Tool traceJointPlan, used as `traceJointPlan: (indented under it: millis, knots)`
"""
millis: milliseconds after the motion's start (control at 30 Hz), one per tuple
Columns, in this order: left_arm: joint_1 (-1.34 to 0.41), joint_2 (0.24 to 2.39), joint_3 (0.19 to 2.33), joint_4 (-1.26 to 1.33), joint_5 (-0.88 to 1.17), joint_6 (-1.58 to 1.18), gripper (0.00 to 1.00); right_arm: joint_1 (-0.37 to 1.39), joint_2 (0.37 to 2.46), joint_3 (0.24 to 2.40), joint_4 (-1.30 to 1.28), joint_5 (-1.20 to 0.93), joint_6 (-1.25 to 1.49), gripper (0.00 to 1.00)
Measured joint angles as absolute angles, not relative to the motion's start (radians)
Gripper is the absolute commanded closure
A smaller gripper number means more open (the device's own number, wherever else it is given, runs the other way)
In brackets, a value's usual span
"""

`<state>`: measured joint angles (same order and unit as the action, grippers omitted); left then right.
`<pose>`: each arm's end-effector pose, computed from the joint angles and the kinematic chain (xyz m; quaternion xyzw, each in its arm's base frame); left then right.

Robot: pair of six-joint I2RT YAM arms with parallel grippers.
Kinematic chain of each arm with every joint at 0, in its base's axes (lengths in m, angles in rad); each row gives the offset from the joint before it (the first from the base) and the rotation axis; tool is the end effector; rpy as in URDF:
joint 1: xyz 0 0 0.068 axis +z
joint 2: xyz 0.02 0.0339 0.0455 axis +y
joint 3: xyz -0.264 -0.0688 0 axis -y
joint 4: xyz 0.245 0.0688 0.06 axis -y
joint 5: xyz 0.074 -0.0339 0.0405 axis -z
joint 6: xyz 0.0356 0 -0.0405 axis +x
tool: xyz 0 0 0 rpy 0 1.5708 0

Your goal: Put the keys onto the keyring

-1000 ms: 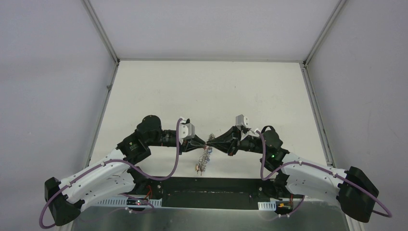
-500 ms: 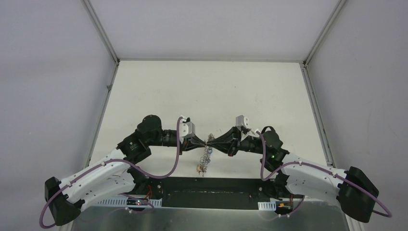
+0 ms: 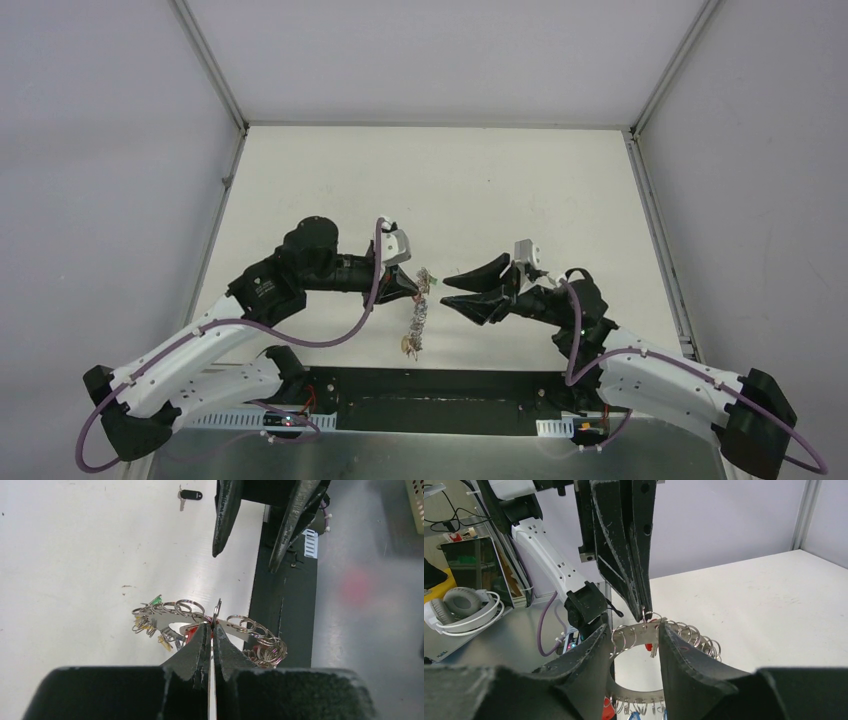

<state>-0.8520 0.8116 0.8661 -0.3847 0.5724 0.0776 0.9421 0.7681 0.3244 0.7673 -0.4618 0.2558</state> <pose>0.1027 -0.1466 0.3446 0.4966 0.6242 -0.4233 0.4296 0.0916 0.1529 0.2796 -0.3662 0.4728 0.5559 0.5773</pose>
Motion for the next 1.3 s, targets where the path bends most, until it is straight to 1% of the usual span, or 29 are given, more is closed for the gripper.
traceJointPlan:
  millis: [167, 200, 233, 267, 533, 700, 833, 1000, 1233, 1267, 1300]
  knots:
    - [-0.852, 0.894, 1.014, -0.566, 0.549, 0.087, 1.0, 0.942, 0.739, 0.324, 0.704, -0.456, 0.256, 0.58]
    - [-0.852, 0.91, 1.044, -0.606, 0.545, 0.09, 1.0, 0.942, 0.739, 0.325, 0.69, -0.455, 0.256, 0.45]
    - [-0.852, 0.926, 1.076, -0.643, 0.538, 0.093, 1.0, 0.942, 0.74, 0.325, 0.678, -0.455, 0.256, 0.36]
    - [-0.852, 0.939, 1.103, -0.675, 0.529, 0.094, 1.0, 0.942, 0.742, 0.326, 0.665, -0.454, 0.257, 0.33]
    - [-0.88, 1.061, 1.353, -0.95, 0.442, 0.089, 1.0, 0.942, 0.795, 0.369, 0.615, -0.484, 0.188, 0.38]
    - [-0.925, 1.213, 1.557, -1.149, 0.362, 0.07, 1.0, 0.942, 0.858, 0.431, 0.618, -0.514, 0.18, 0.44]
    - [-0.966, 1.327, 1.668, -1.28, 0.291, 0.059, 1.0, 0.942, 0.921, 0.465, 0.648, -0.545, 0.182, 0.45]
    - [-1.013, 1.424, 1.722, -1.372, 0.229, 0.051, 1.0, 0.942, 0.969, 0.471, 0.684, -0.562, 0.183, 0.45]
    - [-1.025, 1.436, 1.778, -1.415, 0.198, 0.038, 1.0, 0.942, 0.979, 0.471, 0.733, -0.566, 0.183, 0.45]
    - [-1.027, 1.436, 1.78, -1.415, 0.196, 0.038, 1.0, 0.943, 0.982, 0.471, 0.743, -0.566, 0.183, 0.61]
    - [-1.029, 1.436, 1.78, -1.415, 0.195, 0.038, 1.0, 0.943, 0.987, 0.471, 0.755, -0.566, 0.183, 0.64]
